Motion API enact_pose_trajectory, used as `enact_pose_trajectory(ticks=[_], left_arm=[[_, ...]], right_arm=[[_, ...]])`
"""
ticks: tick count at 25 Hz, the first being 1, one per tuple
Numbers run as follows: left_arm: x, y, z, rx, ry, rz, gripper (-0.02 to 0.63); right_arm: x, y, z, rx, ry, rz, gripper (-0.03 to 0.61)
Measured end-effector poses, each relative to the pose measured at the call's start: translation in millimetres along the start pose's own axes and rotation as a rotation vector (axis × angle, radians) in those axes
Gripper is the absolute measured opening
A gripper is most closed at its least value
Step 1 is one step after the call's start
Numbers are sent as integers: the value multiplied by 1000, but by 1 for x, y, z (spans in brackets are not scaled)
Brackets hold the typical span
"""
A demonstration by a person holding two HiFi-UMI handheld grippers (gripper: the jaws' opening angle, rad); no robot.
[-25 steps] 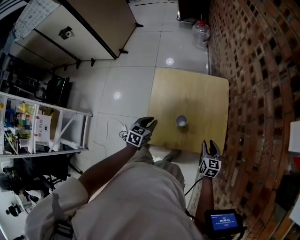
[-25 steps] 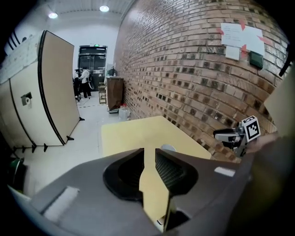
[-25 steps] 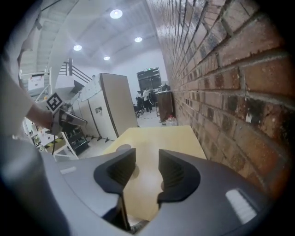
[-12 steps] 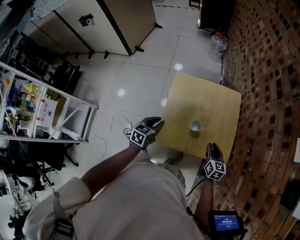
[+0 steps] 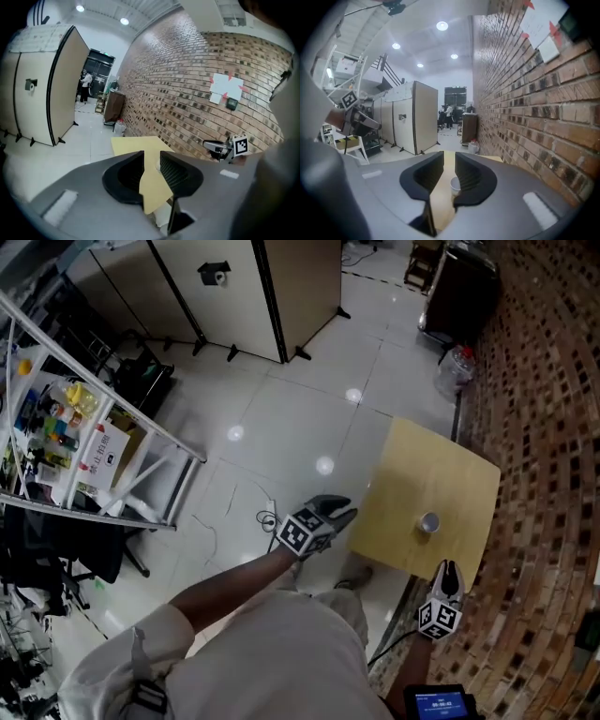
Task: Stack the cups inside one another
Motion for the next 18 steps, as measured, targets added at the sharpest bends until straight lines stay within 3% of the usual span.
enact_pose_trajectory(ticks=[4, 7, 10, 15, 18], left_arm=[[-18, -11, -48, -11, -45, 123, 121], [-45, -10, -81, -22, -81, 197, 92], [-61, -11, -95, -43, -109, 211, 91], [-63, 15, -75, -117, -131, 198, 91], [-56, 49, -57, -184, -138, 246, 92]], right_arm=[[6, -50, -25, -42, 1, -3, 81], [-2, -95, -47, -13, -54, -125, 164], [9, -132, -70, 16, -18, -206, 169], [17, -141, -109, -47, -25, -318, 169], [22, -133, -123, -55, -8, -306, 170]])
Point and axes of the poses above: the fingertips, and each gripper's own axes: z forward along the fingers, y to its right, x out of its top, the point moved 2 cm from there along -z, backward along the fingers, and after that the axes turned 9 degrees about -x, right-handed, at the moved point
